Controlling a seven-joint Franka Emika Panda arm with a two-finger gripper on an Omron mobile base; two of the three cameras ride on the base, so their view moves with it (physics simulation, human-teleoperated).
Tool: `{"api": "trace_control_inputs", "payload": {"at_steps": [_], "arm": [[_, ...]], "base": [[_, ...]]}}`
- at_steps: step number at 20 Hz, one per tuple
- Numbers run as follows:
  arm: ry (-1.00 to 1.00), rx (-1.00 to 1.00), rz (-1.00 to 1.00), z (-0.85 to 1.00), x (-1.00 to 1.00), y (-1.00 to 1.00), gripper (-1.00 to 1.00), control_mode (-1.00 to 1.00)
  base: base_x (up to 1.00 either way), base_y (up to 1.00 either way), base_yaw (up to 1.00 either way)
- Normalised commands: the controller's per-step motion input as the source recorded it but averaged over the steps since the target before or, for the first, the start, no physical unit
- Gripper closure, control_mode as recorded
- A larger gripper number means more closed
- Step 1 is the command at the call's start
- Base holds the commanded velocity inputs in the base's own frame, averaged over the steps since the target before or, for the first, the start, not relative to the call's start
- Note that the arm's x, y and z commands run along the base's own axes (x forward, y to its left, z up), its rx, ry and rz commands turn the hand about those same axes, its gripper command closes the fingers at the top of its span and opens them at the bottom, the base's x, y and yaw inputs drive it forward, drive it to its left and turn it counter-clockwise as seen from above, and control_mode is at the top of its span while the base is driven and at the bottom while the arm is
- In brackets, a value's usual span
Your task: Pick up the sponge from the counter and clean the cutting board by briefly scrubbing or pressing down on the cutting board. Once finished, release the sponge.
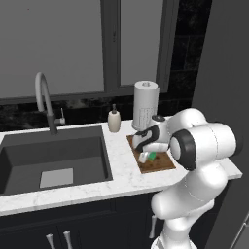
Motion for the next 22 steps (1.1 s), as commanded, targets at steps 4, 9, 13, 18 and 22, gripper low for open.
{"api": "trace_control_inputs", "payload": {"at_steps": [4, 9, 13, 18, 22], "arm": [[0.0, 0.0, 0.0, -0.05, -0.11, 0.14, 1.0, -1.0], [0.0, 0.0, 0.0, -0.1, 0.21, 0.04, 1.0, -1.0], [0.0, 0.0, -0.01, -0.07, 0.64, 0.0, 1.0, -1.0], [-0.01, 0.0, 0.0, -0.03, 0.72, 0.0, 1.0, -1.0], [-0.06, 0.0, 0.0, -0.02, 0.74, 0.0, 1.0, -1.0]], "base": [[0.0, 0.0, 0.0], [0.0, 0.0, 0.0], [0.0, 0.0, 0.0], [0.0, 0.0, 0.0], [0.0, 0.0, 0.0]]}}
